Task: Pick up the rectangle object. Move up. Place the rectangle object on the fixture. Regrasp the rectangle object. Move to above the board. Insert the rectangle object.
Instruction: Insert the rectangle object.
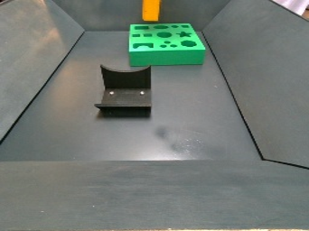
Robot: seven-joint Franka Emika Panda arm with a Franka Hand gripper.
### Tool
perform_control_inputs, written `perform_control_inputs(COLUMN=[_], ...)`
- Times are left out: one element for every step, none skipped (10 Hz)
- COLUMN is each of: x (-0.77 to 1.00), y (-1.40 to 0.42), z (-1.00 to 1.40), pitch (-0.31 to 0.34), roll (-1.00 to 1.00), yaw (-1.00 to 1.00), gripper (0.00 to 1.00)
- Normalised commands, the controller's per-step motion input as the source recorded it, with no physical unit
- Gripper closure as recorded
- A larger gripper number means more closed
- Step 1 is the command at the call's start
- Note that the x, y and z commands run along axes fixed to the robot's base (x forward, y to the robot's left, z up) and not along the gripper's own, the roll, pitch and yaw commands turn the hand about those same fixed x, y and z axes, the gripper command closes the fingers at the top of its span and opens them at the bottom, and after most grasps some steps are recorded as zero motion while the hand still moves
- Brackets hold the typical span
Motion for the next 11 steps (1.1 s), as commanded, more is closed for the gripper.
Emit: perform_control_inputs(x=[0.59, 0.62, 0.63, 0.61, 0.55, 0.23, 0.15, 0.12, 0.2, 0.14, 0.0], y=[-0.24, -0.25, -0.27, -0.22, -0.17, -0.07, -0.02, 0.0, -0.01, -0.02, 0.0], z=[-0.17, -0.2, -0.14, -0.12, -0.09, -0.05, -0.01, -0.05, -0.13, -0.07, 0.0], pitch=[0.044, 0.06, 0.071, 0.07, 0.09, 0.079, 0.067, 0.07, 0.06, 0.044, 0.011], roll=[0.11, 0.14, 0.13, 0.16, 0.18, 0.17, 0.15, 0.17, 0.19, 0.11, 0.05], yaw=[-0.33, -0.28, -0.26, -0.29, -0.27, -0.07, -0.04, -0.11, -0.34, -0.3, -0.16], gripper=[1.0, 1.0, 1.0, 1.0, 1.0, 1.0, 1.0, 1.0, 1.0, 1.0, 1.0])
